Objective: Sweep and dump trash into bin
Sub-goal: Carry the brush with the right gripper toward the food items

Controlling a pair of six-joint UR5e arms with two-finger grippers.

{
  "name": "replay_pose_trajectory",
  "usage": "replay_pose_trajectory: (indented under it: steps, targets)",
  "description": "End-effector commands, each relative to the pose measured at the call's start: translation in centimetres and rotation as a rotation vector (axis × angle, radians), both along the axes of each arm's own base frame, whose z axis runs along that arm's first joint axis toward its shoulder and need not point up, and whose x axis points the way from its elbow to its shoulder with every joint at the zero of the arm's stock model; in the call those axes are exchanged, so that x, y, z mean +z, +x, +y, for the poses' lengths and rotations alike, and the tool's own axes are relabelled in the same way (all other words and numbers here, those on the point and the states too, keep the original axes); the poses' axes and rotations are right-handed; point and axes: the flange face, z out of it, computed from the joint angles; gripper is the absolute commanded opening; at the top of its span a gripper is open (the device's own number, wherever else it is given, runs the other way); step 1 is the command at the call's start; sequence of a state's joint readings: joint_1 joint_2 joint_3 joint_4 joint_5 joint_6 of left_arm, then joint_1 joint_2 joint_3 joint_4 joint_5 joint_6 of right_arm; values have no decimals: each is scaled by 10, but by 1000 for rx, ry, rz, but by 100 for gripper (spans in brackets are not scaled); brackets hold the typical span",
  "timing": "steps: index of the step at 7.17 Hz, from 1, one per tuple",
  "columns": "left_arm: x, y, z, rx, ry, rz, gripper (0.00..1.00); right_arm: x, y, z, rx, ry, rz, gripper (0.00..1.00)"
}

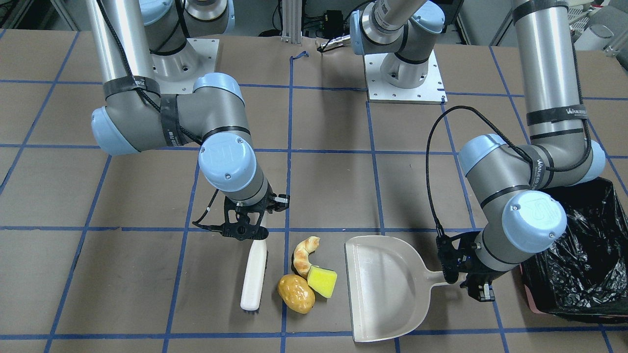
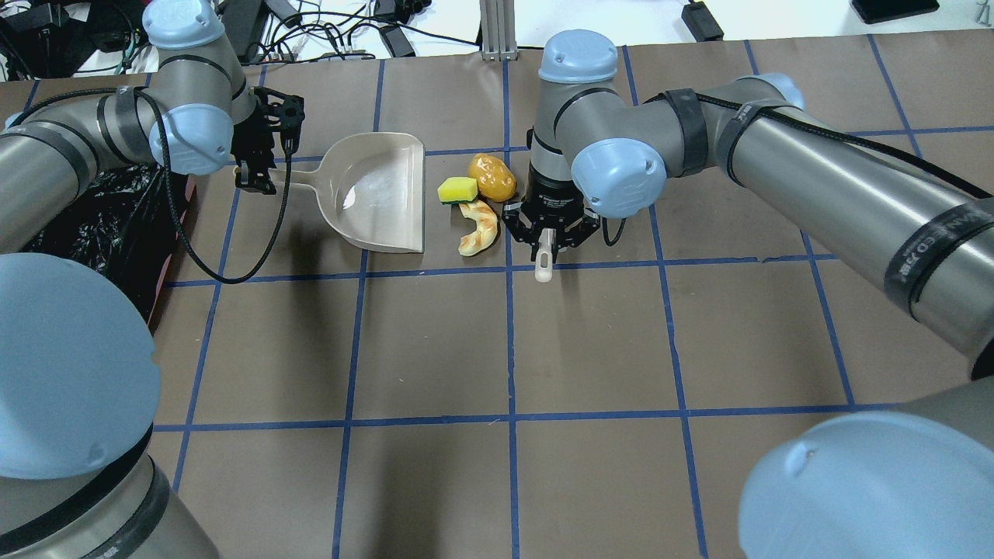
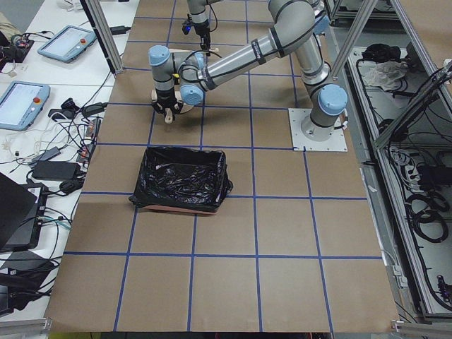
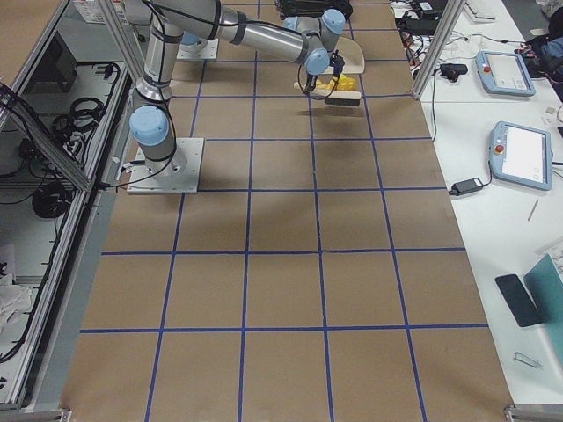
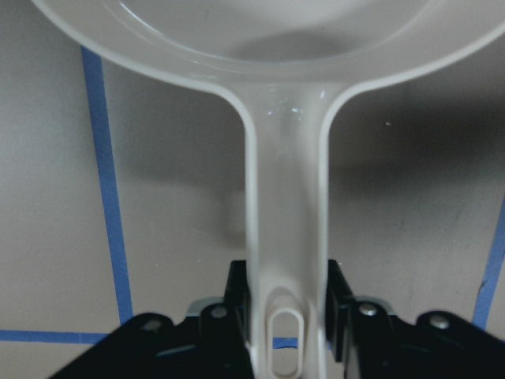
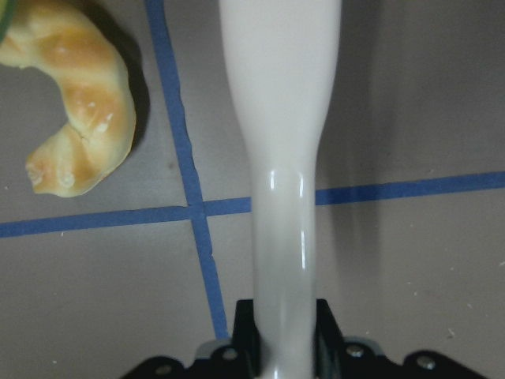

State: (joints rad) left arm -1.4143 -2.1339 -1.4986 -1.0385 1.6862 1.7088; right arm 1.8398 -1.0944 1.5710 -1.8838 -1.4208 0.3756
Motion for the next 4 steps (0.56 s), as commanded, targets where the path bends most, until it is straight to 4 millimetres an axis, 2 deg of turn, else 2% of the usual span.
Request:
replay_pose_trajectory:
  steps: [1, 4]
  targets:
    - [0, 0, 0, 0, 0, -1, 9, -1, 21, 10, -21, 9, -18, 0]
    - [-2, 0, -1, -3, 3, 1, 9, -10, 48, 23, -34, 34, -24, 0]
